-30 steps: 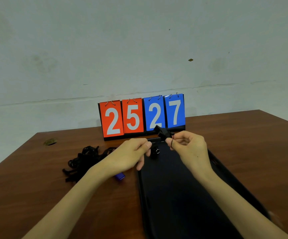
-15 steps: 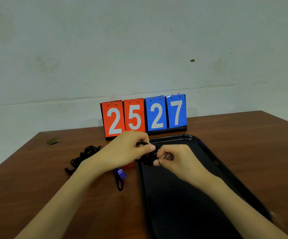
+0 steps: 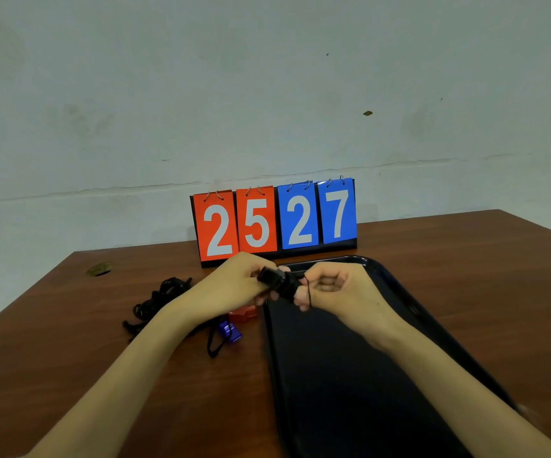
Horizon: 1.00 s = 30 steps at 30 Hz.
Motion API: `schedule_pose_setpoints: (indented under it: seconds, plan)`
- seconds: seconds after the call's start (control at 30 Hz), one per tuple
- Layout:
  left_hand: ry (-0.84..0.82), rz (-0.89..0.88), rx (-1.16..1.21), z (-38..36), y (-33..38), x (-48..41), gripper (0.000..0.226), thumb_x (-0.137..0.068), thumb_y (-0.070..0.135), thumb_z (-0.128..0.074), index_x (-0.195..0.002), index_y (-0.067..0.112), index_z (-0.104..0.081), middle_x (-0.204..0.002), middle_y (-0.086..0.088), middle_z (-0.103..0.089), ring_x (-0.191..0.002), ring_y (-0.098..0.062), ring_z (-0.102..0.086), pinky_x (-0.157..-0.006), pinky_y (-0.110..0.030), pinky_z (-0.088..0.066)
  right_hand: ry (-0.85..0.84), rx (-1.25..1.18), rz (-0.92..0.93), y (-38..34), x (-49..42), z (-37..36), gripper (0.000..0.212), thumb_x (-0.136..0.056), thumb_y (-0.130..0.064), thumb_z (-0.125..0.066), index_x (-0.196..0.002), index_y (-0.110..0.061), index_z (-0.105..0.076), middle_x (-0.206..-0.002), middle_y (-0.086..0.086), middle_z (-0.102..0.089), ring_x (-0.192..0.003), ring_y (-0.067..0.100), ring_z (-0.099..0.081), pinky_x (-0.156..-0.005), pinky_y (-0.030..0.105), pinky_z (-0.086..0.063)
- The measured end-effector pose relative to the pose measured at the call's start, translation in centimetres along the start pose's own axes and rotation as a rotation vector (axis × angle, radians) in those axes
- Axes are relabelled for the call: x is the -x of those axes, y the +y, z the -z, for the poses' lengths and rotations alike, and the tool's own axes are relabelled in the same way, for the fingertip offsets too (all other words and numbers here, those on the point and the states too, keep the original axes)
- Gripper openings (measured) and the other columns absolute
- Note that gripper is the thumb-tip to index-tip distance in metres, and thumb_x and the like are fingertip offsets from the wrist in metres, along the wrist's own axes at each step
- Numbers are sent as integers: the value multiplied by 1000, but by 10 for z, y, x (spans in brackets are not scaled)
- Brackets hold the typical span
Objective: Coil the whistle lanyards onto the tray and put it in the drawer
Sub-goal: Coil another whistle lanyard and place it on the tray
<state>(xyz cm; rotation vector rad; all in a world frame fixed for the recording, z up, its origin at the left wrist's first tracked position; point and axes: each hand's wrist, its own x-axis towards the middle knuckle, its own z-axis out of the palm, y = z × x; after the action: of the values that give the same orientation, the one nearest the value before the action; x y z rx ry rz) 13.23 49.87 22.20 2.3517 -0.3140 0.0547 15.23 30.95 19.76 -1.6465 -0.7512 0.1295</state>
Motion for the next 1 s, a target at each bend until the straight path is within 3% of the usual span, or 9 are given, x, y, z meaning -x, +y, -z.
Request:
schedule_pose_setpoints:
  seconds: [0.2,0.37,0.57,0.7,0.83,1.0]
  plan:
    - [42,-2,-26,-16,1,-2,23,-98,25,-42,-86,15,-59,-57,4,-54,-43,1,-45,-48,-12,-37,232,-195,-62,3,-4,7,8,-80,-4,-65,-85,-10,-67,-72,0,-71,-69,9,-67,-69,19,-54]
    - [46,-22,-12,-19,5,-1,31,-101,28,-34,-82,16,-56,-53,4,-53,-42,1,-46,-52,-12,-37,395,-136,-126,12,-8,11,5,-81,-10,-67,-84,-14,-67,-72,1,-71,-65,7,-66,-64,17,-54]
    - [19,-17,-156,-18,11,3,26,-95,36,-47,-79,20,-59,-52,7,-54,-48,0,-48,-64,-23,-48,462,48,-212,23,-11,15,7,-80,-16,-70,-86,-13,-67,-75,3,-70,-68,9,-65,-68,22,-52]
    - [80,-51,-285,-12,18,7,26,-94,36,-49,-82,17,-62,-58,11,-52,-53,-1,-50,-62,-16,-43,435,222,-209,27,-10,12,11,-80,-20,-71,-87,-13,-67,-76,1,-69,-71,8,-66,-70,21,-52]
    - [18,-69,-315,-6,23,11,23,-93,38,-50,-78,22,-58,-64,7,-55,-59,-4,-51,-67,-28,-49,365,401,-187,27,-8,7,8,-80,-22,-71,-84,-19,-65,-76,-4,-65,-74,7,-62,-69,18,-49]
    - [45,-96,-340,0,22,12,25,-92,39,-51,-79,21,-62,-71,1,-63,-65,-8,-58,-64,-19,-47,90,554,-117,20,-4,0,9,-81,-23,-70,-81,-26,-62,-76,-8,-63,-71,3,-59,-70,17,-49]
